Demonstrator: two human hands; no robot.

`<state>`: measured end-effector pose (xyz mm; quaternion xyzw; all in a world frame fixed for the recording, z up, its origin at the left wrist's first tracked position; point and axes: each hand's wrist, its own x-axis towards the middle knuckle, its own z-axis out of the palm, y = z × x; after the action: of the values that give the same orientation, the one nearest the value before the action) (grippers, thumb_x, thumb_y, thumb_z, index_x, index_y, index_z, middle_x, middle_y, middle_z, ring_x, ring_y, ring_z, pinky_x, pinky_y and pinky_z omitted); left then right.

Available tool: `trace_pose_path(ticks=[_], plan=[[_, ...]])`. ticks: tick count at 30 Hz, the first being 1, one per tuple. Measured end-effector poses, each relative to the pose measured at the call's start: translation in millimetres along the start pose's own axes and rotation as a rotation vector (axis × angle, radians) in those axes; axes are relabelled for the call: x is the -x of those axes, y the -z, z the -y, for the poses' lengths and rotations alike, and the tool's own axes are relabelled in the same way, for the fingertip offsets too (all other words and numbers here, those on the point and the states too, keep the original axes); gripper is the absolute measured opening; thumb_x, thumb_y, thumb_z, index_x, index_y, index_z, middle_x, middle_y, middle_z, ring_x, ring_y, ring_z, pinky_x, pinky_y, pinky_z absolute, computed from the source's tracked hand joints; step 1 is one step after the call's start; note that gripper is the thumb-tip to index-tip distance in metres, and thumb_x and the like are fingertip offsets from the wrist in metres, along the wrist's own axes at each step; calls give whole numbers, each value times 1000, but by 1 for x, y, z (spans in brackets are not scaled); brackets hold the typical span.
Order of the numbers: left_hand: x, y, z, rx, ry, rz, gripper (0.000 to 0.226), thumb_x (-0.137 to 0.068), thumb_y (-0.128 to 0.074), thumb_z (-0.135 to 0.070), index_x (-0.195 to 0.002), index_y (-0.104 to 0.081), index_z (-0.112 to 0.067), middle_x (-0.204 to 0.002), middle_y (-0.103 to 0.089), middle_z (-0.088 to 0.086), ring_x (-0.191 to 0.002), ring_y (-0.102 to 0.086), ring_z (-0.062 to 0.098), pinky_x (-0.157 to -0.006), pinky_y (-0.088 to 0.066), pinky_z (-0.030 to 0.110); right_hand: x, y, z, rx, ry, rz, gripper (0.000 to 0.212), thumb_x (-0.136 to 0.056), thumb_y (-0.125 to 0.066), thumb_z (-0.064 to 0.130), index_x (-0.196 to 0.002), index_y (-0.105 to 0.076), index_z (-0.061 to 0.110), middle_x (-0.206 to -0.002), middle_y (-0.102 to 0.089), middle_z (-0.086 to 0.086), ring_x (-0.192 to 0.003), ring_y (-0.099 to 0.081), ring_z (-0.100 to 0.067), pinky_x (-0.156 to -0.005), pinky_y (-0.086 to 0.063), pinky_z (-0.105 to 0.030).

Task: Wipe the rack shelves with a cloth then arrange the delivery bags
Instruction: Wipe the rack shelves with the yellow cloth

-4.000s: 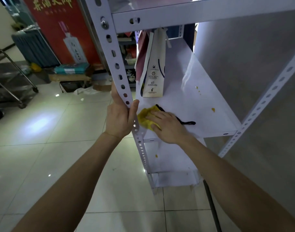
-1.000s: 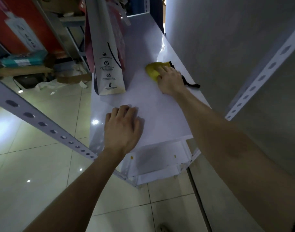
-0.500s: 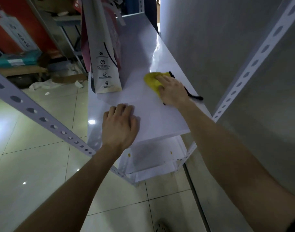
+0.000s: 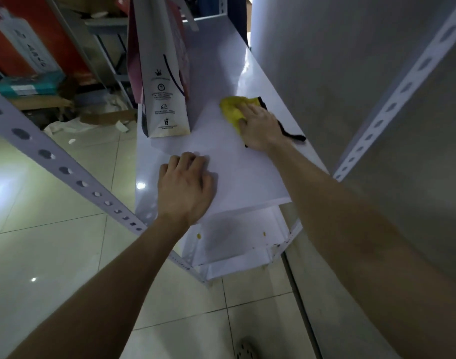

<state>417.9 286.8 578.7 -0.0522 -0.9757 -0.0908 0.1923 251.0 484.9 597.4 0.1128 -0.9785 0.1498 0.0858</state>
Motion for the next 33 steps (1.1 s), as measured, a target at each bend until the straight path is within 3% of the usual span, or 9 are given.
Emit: trace_pose_path(ticks=[6, 12, 18, 20, 23, 25, 27, 30, 33], plan=[[-1, 8, -9, 51, 41, 43, 38, -103, -50, -32, -129, -69, -12, -123, -69, 12, -110, -59, 38, -93, -45, 48, 136, 8, 0, -15, 31, -48, 52, -107, -45, 28, -158, -45, 19, -158, -49, -10, -145, -45, -30, -115, -35, -44], [52, 39, -9, 328, -38, 14, 39, -101, -55, -6, -139, -64, -4, -133, -65, 15, -122, -60, 36, -104, -50, 44, 143, 10, 12, 26, -11, -55, 51, -107, -44, 26, -157, -45, 20, -159, -47, -9, -145, -46, -30, -116, -35, -44], [136, 60, 32, 210, -320, -2, 29, -99, -62, -11, -126, -72, -16, -119, -71, 0, -100, -69, 24, -74, -58, 35, 114, -2, 62, -5, 25, 22, 53, -106, -45, 26, -159, -42, 23, -162, -42, -9, -148, -39, -31, -118, -30, -43], [150, 66, 50, 196, -262, -30, 22, -98, -64, -15, -119, -73, -18, -114, -72, -4, -99, -70, 20, -72, -60, 36, 108, -8, 95, -22, 99, 83, 53, -107, -42, 27, -160, -40, 26, -164, -39, -8, -151, -33, -28, -121, -26, -44], [155, 77, 73, 239, 54, -55, 12, -101, -65, -36, -112, -63, -30, -97, -64, -16, -82, -62, 7, -69, -59, 40, 120, -17, 135, -46, 214, 117, 52, -107, -41, 29, -159, -41, 32, -165, -38, -2, -151, -34, -26, -122, -25, -43], [146, 84, 81, 322, 263, -112, 33, -98, -65, -56, -118, -53, -32, -99, -61, -18, -83, -60, 5, -74, -59, 40, 137, -17, 141, -76, 279, 113, 50, -107, -42, 28, -157, -46, 33, -163, -41, 0, -149, -37, -24, -120, -27, -43], [127, 96, 79, 460, 342, -211, 61, -95, -66, -67, -138, -44, -31, -110, -61, -17, -95, -64, 6, -81, -59, 40, 153, -11, 131, -113, 325, 119, 48, -107, -46, 26, -154, -50, 32, -163, -43, 2, -148, -40, -23, -119, -30, -42], [92, 117, 62, 609, 260, -408, 85, -97, -64, -68, -161, -23, -30, -128, -60, -20, -107, -65, 5, -84, -56, 28, 167, 4, 103, -210, 325, 118, 49, -103, -55, 20, -151, -56, 30, -159, -49, 1, -144, -47, -24, -118, -36, -41], [60, 126, 55, 581, 170, -565, 88, -104, -59, -59, -168, -12, -22, -138, -57, -29, -99, -66, -4, -80, -58, 30, 164, 24, 51, -259, 175, 48, 52, -98, -61, 17, -149, -59, 28, -155, -55, -2, -138, -55, -29, -114, -44, -45]])
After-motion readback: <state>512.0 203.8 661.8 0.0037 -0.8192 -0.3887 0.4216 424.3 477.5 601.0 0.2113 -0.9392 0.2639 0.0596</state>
